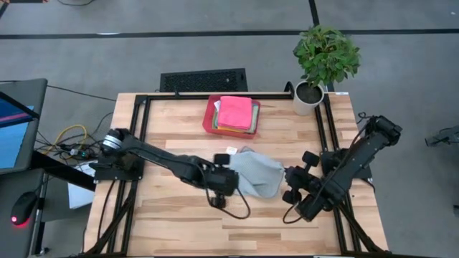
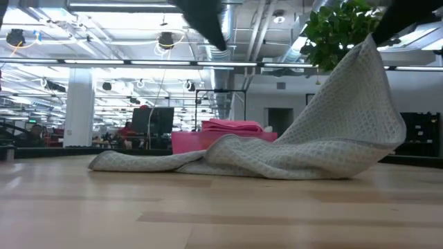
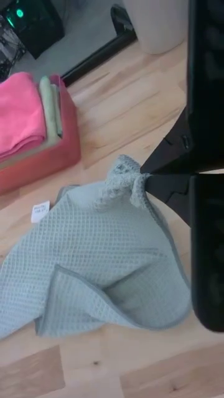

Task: Fold microfiber towels
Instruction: Fold the gray microfiber cloth

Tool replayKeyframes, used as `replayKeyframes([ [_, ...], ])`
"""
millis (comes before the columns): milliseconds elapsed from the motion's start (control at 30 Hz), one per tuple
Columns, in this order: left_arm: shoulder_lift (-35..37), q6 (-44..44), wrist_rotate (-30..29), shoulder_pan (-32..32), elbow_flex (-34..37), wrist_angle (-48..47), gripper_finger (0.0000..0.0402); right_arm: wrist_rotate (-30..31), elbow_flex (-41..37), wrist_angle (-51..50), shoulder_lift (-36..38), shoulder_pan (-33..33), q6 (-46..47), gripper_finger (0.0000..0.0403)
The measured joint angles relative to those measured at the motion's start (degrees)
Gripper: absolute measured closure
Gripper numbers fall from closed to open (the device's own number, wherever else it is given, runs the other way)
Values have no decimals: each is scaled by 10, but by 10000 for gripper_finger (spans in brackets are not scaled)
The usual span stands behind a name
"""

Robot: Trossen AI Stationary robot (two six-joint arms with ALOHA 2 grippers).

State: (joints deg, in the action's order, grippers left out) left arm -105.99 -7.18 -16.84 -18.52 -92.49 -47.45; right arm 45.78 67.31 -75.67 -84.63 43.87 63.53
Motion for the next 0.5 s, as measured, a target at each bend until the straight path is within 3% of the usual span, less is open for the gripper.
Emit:
replayKeyframes([
  [300,-119,55,25,40,0,90,208,0,0,3,0,12,10,387],
  [500,-150,16,3,79,0,61,184,0,0,12,0,12,7,388],
])
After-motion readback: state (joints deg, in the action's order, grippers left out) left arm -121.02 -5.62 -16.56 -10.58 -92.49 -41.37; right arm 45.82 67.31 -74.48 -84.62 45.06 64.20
